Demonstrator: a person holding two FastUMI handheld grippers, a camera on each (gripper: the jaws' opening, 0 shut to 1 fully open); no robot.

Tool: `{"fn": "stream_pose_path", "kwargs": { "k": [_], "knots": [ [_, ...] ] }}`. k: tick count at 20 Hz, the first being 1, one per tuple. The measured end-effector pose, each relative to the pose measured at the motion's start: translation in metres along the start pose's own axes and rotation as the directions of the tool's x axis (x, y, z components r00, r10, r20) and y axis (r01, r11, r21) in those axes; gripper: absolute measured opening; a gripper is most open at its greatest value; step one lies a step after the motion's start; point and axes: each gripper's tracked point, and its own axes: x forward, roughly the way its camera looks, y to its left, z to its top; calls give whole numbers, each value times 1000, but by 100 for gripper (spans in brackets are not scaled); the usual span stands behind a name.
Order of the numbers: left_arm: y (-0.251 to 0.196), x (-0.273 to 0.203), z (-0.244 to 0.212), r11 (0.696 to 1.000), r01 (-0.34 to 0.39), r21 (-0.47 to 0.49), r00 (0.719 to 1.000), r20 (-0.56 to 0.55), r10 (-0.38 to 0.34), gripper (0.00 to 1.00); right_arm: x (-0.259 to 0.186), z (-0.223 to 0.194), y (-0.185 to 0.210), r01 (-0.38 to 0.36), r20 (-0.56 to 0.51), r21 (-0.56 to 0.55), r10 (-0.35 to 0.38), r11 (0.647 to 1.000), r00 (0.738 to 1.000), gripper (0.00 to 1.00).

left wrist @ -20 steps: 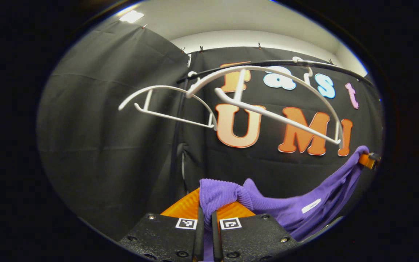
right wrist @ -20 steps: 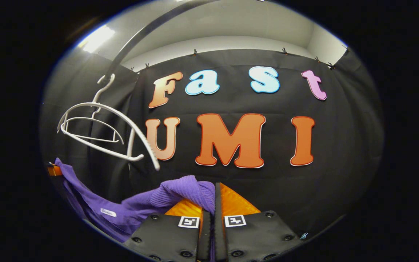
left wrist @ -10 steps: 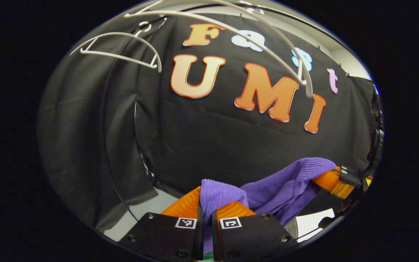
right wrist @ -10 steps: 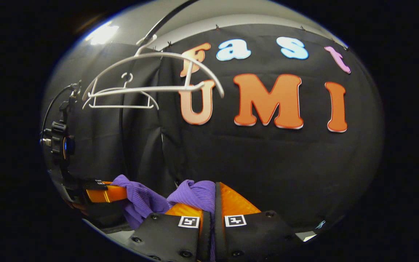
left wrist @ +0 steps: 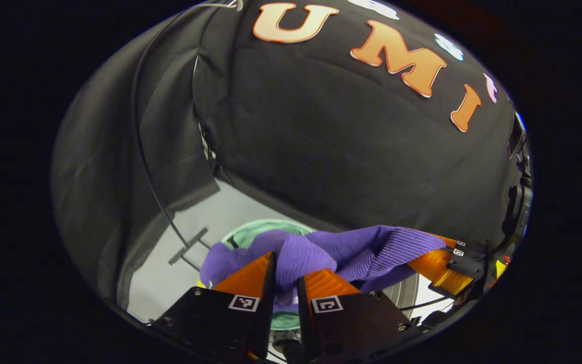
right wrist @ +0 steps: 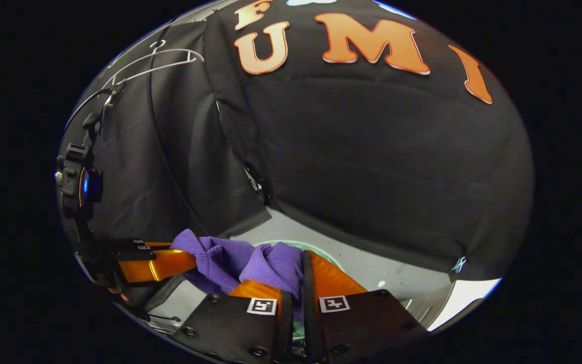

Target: Grasp the clothes on the hanger with both hands and then place them into the laundry hamper below.

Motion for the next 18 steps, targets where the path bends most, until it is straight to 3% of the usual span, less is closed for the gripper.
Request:
{"fn": "stream_pose_path", "kwargs": {
  "k": [2, 6, 8, 13, 18],
  "knots": [
    [15, 5, -22, 1000, -24, -19, 997, -68, 23, 45, -1, -32, -1, -15, -78, 4, 16, 1000, 997, 33],
    [35, 7, -46, 995, -83, -57, 991, -113, 76, 79, -2, -51, -1, -31, -115, 30, 35, 999, 993, 100],
    [38, -1, -42, 994, -91, -56, 992, -92, 86, 97, -2, -44, -1, -21, -98, 35, 24, 999, 995, 99],
    [29, -35, -2, 997, -67, -31, 996, 58, 69, 97, -28, -11, 4, -31, -3, 30, 31, 999, 1000, 99],
    [9, -99, 52, 996, -80, -47, 968, 236, 89, 98, -82, 53, 13, -48, 179, -16, 50, 999, 983, 99]
  ]
}}
